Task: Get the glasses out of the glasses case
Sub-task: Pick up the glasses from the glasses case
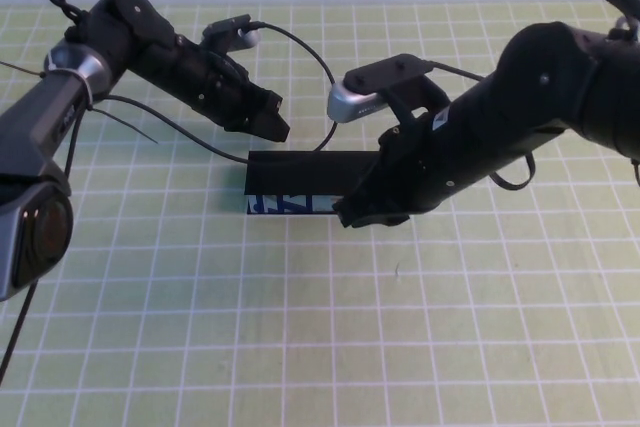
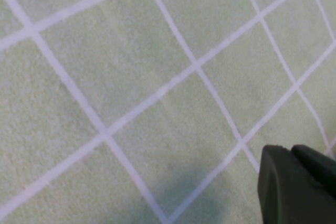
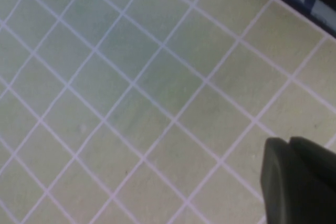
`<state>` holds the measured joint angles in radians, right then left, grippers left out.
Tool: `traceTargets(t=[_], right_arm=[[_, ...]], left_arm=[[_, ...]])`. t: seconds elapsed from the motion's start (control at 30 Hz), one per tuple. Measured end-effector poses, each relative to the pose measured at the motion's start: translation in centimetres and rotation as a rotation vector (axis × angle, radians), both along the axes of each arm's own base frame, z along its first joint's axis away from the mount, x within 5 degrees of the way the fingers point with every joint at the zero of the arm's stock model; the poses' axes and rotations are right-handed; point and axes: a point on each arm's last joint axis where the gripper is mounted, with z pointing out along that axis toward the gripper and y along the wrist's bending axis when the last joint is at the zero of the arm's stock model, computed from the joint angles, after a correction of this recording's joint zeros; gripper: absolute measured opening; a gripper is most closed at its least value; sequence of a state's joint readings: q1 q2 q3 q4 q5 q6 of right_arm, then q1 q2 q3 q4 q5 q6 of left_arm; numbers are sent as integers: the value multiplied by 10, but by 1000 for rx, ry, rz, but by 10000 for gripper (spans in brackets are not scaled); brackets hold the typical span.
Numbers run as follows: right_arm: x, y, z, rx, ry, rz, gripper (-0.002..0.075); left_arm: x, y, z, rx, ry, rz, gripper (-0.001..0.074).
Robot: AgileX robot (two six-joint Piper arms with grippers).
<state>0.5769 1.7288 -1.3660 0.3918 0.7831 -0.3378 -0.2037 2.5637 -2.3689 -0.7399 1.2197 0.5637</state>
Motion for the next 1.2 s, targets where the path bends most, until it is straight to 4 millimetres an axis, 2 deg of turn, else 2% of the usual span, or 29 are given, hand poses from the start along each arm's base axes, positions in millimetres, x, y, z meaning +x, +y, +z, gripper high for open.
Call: traceTargets(t=[0.1,0.2,0.4,0.5,0.6,0.73,0.93,1.2], right_arm=[[11,7,-4,-8,-9,7,-15],[13,8,-2,-11,-24,12,-15],[14,6,0,-43,-59,35,-15],[15,6,1,-58,-98,77,-14],[18,7,-1,-98,-204,204,1],[24,12,-11,-151,-323,358,92],[33,18,-28,-211,-439,488,258],[42,27,-46,-231,-486,502,290]], left_arm=[[-1,0,-5,3,22,4,-4],[-3,1,-12,6,47,6,-4],[-4,-1,-12,-13,56,8,-4],[-4,-2,-11,-27,61,10,-4],[-4,-2,-11,-35,63,12,-4],[-5,-4,-11,-35,63,7,-4],[-7,-10,-11,-35,63,-4,-4],[-7,-10,-11,-30,69,2,-4]])
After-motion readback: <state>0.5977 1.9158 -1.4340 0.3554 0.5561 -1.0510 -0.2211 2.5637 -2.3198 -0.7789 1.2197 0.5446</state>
